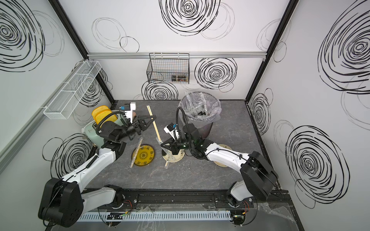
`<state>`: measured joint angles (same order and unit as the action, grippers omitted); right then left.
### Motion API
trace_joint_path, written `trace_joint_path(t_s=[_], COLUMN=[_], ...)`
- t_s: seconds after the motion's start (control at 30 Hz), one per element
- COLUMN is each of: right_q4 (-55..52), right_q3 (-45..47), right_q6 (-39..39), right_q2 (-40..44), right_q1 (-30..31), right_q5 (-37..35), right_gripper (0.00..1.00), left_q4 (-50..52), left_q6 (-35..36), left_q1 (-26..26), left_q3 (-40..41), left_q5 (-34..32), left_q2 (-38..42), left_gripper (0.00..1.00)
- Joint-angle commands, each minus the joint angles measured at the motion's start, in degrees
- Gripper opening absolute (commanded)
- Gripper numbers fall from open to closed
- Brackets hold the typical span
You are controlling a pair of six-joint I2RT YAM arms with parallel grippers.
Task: Remove the packaging of disposable chopsticks
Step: Remove the packet bag from the disposable chopsticks, then place the packet bag in the trash bin.
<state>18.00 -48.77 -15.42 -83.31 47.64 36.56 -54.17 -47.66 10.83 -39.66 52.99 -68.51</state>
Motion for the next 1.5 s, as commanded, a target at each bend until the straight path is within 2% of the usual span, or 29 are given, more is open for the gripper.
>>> trace_joint_path(t_s=[0.0,0.5,0.83,0.97,1.13,1.47], right_q4=[-0.4,-6.7,-15.5,-15.7,-20.4,-27.7], right_q3=[1.6,5.0,5.3,5.4,-0.9,-16.7], right_q6=[0.1,1.2,4.3,4.5,5.0,7.1], right_q2=[2.2,7.0,15.6,19.6,21.1,17.9], right_q1=[0.4,0.1,-1.0,-1.3,-3.2,-10.3], right_q5=[-0.7,-6.1,-12.3,-17.7,-20.4,-23.1], right_gripper=[0.01,0.0,0.0,0.0,0.0,0.0], left_q4=[-3.3,-3.2,-3.2,-3.2,-2.9,-2.6], left_q6=[-0.4,-0.4,-0.3,-0.4,-0.2,-0.4], left_q1=[0.2,0.2,0.3,0.3,0.4,0.6], left_q3=[-0.5,-0.5,-0.5,-0.5,-0.6,-0.9], left_q5=[1.2,1.2,1.1,1.2,1.3,1.7], left_q2=[-0.2,-0.5,-0.6,-0.6,-0.5,-0.6], left_gripper=[0.0,0.0,0.0,0.0,0.0,0.0])
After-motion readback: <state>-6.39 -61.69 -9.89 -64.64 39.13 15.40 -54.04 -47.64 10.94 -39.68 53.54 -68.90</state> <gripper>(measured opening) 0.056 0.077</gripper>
